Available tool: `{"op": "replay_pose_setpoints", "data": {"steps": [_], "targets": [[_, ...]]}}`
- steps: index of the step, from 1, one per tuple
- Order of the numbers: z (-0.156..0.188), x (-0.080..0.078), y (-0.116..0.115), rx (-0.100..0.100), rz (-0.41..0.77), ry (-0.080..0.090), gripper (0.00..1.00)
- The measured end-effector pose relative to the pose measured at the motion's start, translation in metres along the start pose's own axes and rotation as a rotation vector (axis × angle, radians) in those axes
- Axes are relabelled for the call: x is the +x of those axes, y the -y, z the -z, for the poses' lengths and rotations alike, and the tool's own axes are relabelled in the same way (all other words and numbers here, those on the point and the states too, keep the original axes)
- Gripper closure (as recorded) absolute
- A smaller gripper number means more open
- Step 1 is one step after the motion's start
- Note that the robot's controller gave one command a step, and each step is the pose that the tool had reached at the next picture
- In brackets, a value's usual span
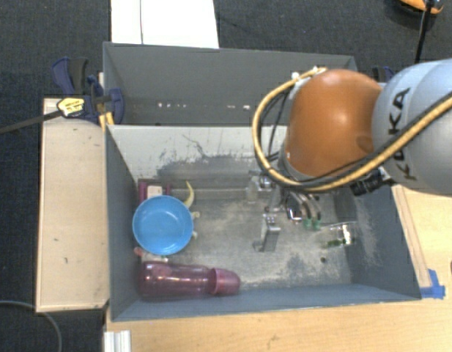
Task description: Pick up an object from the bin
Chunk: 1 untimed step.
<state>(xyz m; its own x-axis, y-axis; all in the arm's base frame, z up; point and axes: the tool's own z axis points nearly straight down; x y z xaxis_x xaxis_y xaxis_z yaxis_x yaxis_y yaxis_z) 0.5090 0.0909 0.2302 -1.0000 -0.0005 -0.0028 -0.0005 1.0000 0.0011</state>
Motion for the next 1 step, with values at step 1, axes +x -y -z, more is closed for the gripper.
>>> {"op": "replay_pose_setpoints", "data": {"steps": [1], "targets": [[-0.0627,0.0255,-0.058,-0.001,0.036,-0.002,0.0]]}}
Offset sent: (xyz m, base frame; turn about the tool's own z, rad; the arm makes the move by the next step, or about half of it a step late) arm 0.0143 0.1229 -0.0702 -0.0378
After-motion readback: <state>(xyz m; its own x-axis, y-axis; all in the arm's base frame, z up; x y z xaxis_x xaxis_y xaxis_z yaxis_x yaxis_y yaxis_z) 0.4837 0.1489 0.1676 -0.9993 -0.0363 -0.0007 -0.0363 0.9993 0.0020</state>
